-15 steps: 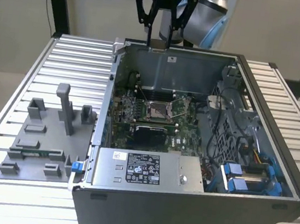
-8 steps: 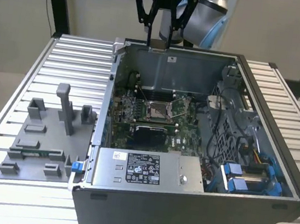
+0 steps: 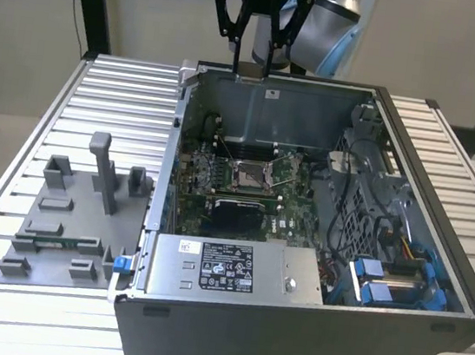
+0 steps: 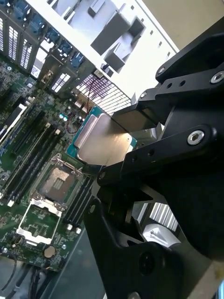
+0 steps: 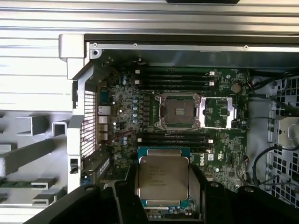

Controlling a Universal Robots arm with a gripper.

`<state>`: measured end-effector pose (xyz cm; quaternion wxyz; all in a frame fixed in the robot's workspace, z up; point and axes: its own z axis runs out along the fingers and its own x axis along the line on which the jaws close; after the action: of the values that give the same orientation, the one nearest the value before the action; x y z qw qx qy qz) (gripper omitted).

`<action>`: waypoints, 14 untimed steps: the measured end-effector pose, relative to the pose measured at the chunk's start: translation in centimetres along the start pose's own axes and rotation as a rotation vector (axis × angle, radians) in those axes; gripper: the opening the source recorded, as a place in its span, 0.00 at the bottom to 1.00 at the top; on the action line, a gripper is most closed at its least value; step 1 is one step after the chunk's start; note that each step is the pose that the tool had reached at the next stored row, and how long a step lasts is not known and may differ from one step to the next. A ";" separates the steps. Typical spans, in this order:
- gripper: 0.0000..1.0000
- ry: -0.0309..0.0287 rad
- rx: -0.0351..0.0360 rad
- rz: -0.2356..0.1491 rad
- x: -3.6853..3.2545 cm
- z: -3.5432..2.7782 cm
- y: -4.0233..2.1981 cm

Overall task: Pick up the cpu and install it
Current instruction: 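Place the cpu into insertion slot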

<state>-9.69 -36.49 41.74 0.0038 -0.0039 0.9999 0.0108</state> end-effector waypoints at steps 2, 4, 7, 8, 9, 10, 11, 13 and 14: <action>0.00 -0.0009 0.0000 0.000 0.00 0.00 0.00; 0.00 -0.0019 0.0000 0.000 0.00 0.00 0.00; 0.00 -0.0033 0.0000 0.000 0.00 0.00 0.00; 0.00 -0.0038 0.0000 0.000 0.00 0.00 0.00; 0.00 -0.0042 0.0001 0.000 0.00 0.00 0.00; 0.00 -0.0048 0.0000 0.000 0.00 0.00 0.00; 0.00 -0.0052 0.0000 0.000 0.00 0.00 0.00; 0.00 -0.0060 0.0001 0.000 0.00 0.00 0.00; 0.00 -0.0060 0.0000 0.000 0.00 0.00 0.00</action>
<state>-9.70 -36.49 41.74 0.0069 -0.0036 0.9999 0.0108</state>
